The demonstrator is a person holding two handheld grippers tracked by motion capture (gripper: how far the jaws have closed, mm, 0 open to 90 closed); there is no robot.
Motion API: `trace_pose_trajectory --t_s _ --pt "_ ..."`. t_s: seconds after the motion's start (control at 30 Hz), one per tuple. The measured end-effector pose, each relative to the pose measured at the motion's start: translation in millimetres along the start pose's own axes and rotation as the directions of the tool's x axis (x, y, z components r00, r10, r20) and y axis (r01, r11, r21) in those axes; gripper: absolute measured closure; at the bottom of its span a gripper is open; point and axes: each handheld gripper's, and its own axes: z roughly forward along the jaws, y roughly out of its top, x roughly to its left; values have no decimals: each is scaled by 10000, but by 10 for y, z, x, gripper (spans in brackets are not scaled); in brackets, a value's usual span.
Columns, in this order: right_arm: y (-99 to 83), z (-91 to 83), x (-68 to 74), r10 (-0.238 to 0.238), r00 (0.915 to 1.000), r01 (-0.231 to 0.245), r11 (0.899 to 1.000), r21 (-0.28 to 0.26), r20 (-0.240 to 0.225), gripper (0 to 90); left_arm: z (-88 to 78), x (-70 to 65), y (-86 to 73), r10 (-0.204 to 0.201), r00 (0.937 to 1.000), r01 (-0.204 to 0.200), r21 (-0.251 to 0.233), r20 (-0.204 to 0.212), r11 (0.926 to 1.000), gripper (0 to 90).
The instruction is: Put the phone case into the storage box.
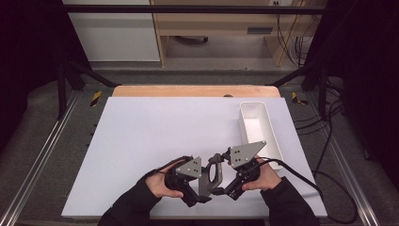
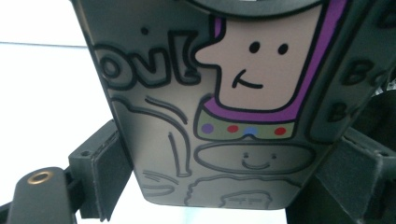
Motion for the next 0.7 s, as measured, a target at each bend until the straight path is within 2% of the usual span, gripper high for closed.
trace_pose_trajectory --t_s 0.17,0.27,0.47,0.63,0.7 --pt "-1 4 -3 73 10000 -73 10000 18 -7 121 -2 1 -2 -66 10000 66 -44 -52 10000 107" --pt "4 -6 -11 121 9999 -121 9999 -9 53 121 -23 6 -3 -241 9996 239 -155 -151 9996 81" --pt "28 -70 -37 329 9983 -324 9994 -122 483 120 -124 20 -36 -602 9964 572 -504 -590 9971 29" --pt "52 -148 -68 548 9924 -520 9983 -280 1102 120 -250 37 -110 -971 9898 890 -802 -1040 9928 13" --pt "60 -183 -77 629 9896 -586 9976 -369 1294 119 -312 46 -149 -1273 9834 1145 -1020 -1290 9882 9"
